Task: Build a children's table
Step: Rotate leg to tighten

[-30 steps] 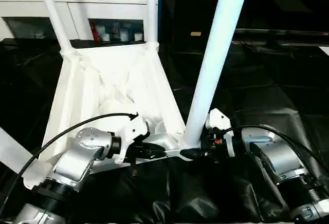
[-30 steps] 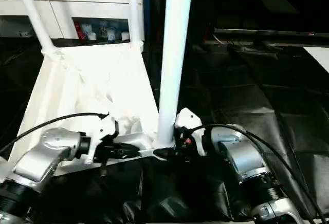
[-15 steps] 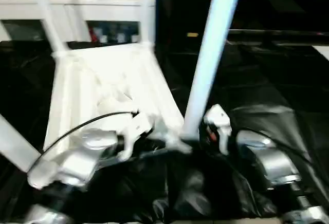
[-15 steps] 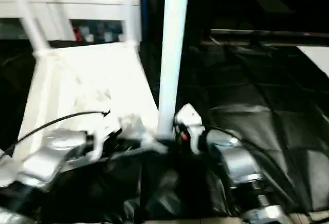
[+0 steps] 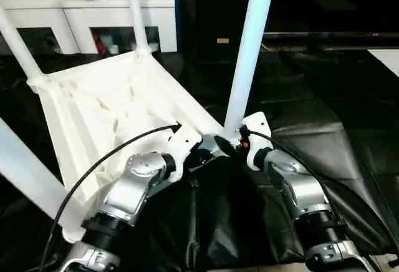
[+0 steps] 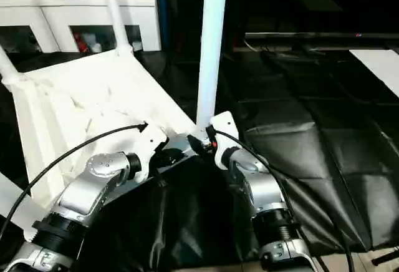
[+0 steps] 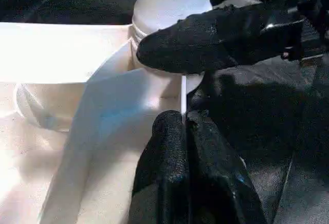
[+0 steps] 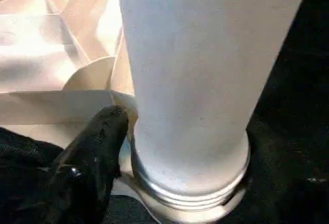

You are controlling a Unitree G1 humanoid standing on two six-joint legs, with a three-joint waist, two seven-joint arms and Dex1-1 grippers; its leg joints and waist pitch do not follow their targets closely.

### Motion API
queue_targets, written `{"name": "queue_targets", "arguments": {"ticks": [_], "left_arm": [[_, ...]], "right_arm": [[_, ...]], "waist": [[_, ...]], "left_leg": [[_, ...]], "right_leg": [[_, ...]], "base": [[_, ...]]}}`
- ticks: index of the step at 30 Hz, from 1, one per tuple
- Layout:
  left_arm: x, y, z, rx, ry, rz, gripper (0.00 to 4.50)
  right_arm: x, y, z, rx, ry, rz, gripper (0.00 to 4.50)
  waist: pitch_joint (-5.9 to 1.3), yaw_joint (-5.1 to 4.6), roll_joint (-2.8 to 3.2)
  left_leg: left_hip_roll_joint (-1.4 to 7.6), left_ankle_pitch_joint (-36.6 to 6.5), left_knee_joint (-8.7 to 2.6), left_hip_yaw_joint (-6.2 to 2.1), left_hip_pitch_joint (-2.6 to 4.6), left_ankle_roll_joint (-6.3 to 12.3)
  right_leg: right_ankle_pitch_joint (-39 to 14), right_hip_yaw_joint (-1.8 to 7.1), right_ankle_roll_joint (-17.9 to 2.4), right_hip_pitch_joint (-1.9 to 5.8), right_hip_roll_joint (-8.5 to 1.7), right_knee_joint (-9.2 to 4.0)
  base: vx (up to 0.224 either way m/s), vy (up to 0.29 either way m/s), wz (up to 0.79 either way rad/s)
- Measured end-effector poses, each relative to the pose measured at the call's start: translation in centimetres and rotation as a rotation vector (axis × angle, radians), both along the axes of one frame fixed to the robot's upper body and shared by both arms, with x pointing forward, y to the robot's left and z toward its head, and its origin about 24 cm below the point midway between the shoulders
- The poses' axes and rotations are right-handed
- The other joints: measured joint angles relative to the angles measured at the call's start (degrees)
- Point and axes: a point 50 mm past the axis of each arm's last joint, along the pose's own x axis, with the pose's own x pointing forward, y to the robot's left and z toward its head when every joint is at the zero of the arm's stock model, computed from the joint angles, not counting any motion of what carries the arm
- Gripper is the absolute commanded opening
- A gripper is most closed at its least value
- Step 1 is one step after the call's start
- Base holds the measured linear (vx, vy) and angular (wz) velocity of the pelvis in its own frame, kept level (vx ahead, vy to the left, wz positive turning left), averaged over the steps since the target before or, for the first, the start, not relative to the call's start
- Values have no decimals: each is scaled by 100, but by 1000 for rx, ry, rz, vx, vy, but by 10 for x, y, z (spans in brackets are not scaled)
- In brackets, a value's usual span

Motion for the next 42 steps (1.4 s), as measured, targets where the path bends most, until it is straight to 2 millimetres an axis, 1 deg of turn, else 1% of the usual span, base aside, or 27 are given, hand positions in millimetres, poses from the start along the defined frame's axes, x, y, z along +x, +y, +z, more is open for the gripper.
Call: {"name": "queue_targets", "arguments": {"ticks": [2, 4, 7, 10, 12, 15, 17, 19, 20, 21, 23, 24, 28, 29, 30, 33, 37, 42], "left_arm": [[-2, 3, 1, -5, 8, -26, 0], [-6, 9, 1, -15, 23, -67, 0], [-11, 14, 2, -23, 43, -121, 0], [-16, 20, 3, -28, 60, -176, 0], [-19, 24, 3, -34, 84, -226, 0], [-22, 29, 3, -32, 103, -276, 0], [-24, 33, 3, -27, 115, -309, 0], [-25, 36, 4, -25, 126, -326, 0], [-26, 38, 4, -24, 133, -336, 0], [-26, 39, 4, -23, 137, -343, 0], [-27, 42, 4, -22, 145, -354, 0], [-27, 43, 5, -21, 147, -357, 0], [-27, 45, 5, -18, 153, -366, 0], [-27, 46, 5, -18, 154, -369, 0], [-27, 46, 5, -17, 154, -369, 0], [-27, 44, 4, -18, 143, -346, 0], [-22, 37, 2, -17, 103, -263, 0], [-12, 17, -2, -31, 49, -105, 0]], "right_arm": [[-3, -4, 1, -11, -4, 59, 392], [-9, -10, 2, -28, -6, 153, 392], [-13, -16, 3, -33, -1, 246, 392], [-18, -22, 5, -44, 15, 360, 392], [-22, -26, 7, -44, 32, 450, 392], [-26, -32, 8, -55, 53, 539, 392], [-29, -35, 10, -71, 66, 597, 392], [-30, -35, 11, -82, 71, 636, 392], [-31, -34, 11, -87, 71, 658, 375], [-31, -34, 11, -91, 70, 671, 375], [-31, -33, 12, -91, 72, 688, 357], [-31, -33, 12, -89, 74, 691, 353], [-30, -32, 12, -83, 80, 701, 317], [-30, -31, 12, -80, 79, 701, 300], [-30, -30, 12, -77, 78, 701, 300], [-31, -28, 8, -63, 67, 665, 280], [-26, -26, 4, -65, 31, 525, 272], [-15, -18, -1, -37, 0, 238, 270]], "waist": [[1, 2, -1], [1, 21, -1], [2, 86, 1], [4, 131, -1], [5, 179, -2], [5, 246, -2], [5, 275, -2], [5, 282, -2], [5, 284, -2], [5, 281, -2], [6, 282, -4], [6, 283, -4], [6, 287, -4], [6, 287, -4], [6, 287, -4], [6, 286, -4], [6, 245, -4], [5, 143, -2]], "left_leg": [[0, 0, -2, 0, -6, 0], [0, 0, -3, 0, -11, 0], [0, 0, -3, 1, -17, 1], [0, 0, -3, 1, -21, 1], [0, 1, -1, 1, -23, 2], [0, 1, 4, 3, -23, 2], [0, 1, 4, 3, -22, 2], [0, 1, 6, 3, -22, 2], [0, 1, 7, 3, -22, 2], [0, 1, 8, 3, -22, 2], [0, 1, 8, 3, -22, 2], [0, 1, 8, 3, -22, 2], [0, 1, 10, 3, -22, 2], [0, 1, 10, 3, -23, 2], [0, 1, 11, 3, -23, 2], [0, 1, 12, 3, -22, 2], [0, 1, 11, 4, -13, 1], [-1, 1, 9, 3, 0, 0]], "right_leg": [[0, 0, 0, -4, 0, -3], [-1, 0, 1, -9, 0, -7], [-1, 0, 1, -14, 1, -8], [-1, -1, 1, -16, 0, -8], [-1, -1, 1, -17, -2, -9], [-1, 0, 1, -16, -2, -6], [-1, -1, 1, -14, -2, -5], [-1, -1, 0, -14, -3, -2], [-1, -1, 0, -14, -3, -1], [-1, -1, 0, -14, -3, 1], [-1, -1, 0, -14, -3, 2], [-1, -1, 0, -14, -3, 3], [-1, -1, 0, -14, -3, 4], [-1, -1, 0, -14, -3, 4], [-1, -1, 0, -14, -3, 4], [-1, 0, 0, -14, -3, 5], [8, 2, -12, -10, -3, 7], [19, 3, -8, -8, -3, 7]], "base": [[0, 0, 0], [0, 0, 0], [0, 0, 0], [0, 0, 0], [0, 0, 0], [0, 0, 0], [0, 0, 0], [0, 0, 0], [0, 0, 0], [0, 0, 0], [0, 0, 0], [0, 0, 0], [0, 0, 0], [0, 0, 0], [0, 0, 0], [0, 0, 0], [0, 0, 0], [0, 0, 0]]}}
